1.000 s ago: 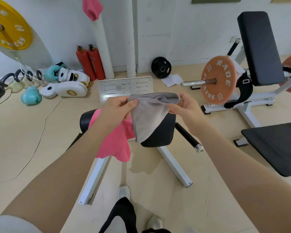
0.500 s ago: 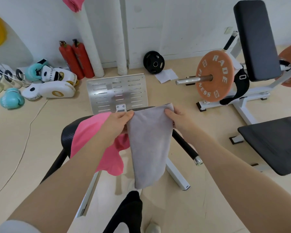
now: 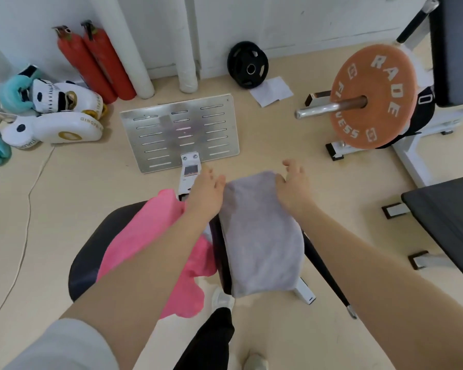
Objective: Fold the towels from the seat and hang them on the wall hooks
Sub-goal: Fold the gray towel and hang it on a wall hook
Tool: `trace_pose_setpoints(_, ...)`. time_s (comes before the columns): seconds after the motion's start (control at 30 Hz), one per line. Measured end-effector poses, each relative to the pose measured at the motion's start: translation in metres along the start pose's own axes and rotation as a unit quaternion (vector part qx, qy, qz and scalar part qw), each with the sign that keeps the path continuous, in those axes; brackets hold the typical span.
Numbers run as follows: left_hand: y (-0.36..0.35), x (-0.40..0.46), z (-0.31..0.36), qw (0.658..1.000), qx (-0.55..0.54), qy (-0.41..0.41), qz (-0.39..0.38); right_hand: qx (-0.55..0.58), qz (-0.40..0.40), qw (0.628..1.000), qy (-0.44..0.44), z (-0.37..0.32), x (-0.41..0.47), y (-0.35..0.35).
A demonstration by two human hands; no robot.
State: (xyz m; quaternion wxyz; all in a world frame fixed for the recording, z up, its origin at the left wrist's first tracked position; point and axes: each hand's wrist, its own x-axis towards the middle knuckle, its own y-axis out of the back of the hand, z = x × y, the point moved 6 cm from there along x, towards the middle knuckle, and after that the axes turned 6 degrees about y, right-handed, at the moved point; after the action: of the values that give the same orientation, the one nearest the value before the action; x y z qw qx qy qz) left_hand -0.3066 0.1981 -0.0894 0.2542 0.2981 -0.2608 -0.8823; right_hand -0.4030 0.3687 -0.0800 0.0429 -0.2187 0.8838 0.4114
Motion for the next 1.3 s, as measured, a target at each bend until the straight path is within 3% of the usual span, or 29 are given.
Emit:
trace_pose_setpoints(0.07, -0.014, -0.007, -0.001, 0.994, 0.074, -0.076, -0.007, -0.133, -0.015, 0.986, 0.101, -0.007, -0.015, -0.011)
trace_pose_setpoints(0.13, -0.037, -0.025, -0.003, 0.975, 0.141, -0.159, -0.071, -0.226, -0.047, 0.944, 0.235, -0.011, -0.039, -0.03)
trace_pose_setpoints(0.17, -0.049, -0.034, -0.007, 0.959, 0.179, -0.189, -0.112, -0.274, -0.089, 0.921, 0.26, -0.007, -0.049, -0.04)
trace_pose_setpoints(0.23, -0.064, -0.044, -0.017, 0.925, 0.282, -0.208, -0.147, -0.357, -0.129, 0.885, 0.271, 0.01, -0.058, -0.048)
trace_pose_setpoints(0.3, -0.064, -0.045, -0.023, 0.918, 0.323, -0.185, -0.14, -0.362, -0.156, 0.902, 0.173, 0.039, -0.057, -0.038)
trace_pose_setpoints(0.4, -0.054, -0.047, -0.036, 0.971, 0.191, -0.103, -0.104, -0.235, -0.131, 0.963, 0.022, 0.068, -0.064, -0.012)
trace_pose_setpoints(0.5, -0.038, -0.071, -0.049, 0.998, 0.034, -0.045, -0.011, -0.045, -0.053, 0.997, -0.022, 0.078, -0.08, 0.0)
trace_pose_setpoints(0.6, -0.037, -0.112, -0.062, 0.999, 0.016, -0.025, 0.036, 0.084, -0.013, 0.993, -0.081, 0.09, -0.101, -0.004)
trace_pose_setpoints(0.7, -0.047, -0.156, -0.078, 0.997, -0.018, 0.015, 0.073, 0.234, -0.03, 0.962, -0.137, 0.105, -0.124, -0.018)
trace_pose_setpoints(0.8, -0.069, -0.176, -0.095, 0.992, -0.075, 0.065, 0.077, 0.277, -0.066, 0.949, -0.133, 0.113, -0.142, -0.027)
trace_pose_setpoints(0.93, -0.086, -0.173, -0.104, 0.98, -0.112, 0.141, 0.082, 0.25, -0.094, 0.957, -0.114, 0.113, -0.148, -0.031)
trace_pose_setpoints(1.03, -0.087, -0.176, -0.098, 0.978, -0.123, 0.136, 0.098, 0.265, -0.118, 0.953, -0.087, 0.11, -0.148, -0.031)
trace_pose_setpoints(1.17, -0.091, -0.178, -0.094, 0.969, -0.144, 0.158, 0.121, 0.296, -0.092, 0.946, -0.092, 0.114, -0.148, -0.027)
trace_pose_setpoints(1.3, -0.106, -0.179, -0.094, 0.961, -0.204, 0.162, 0.091, 0.35, -0.22, 0.904, -0.109, 0.113, -0.153, -0.042)
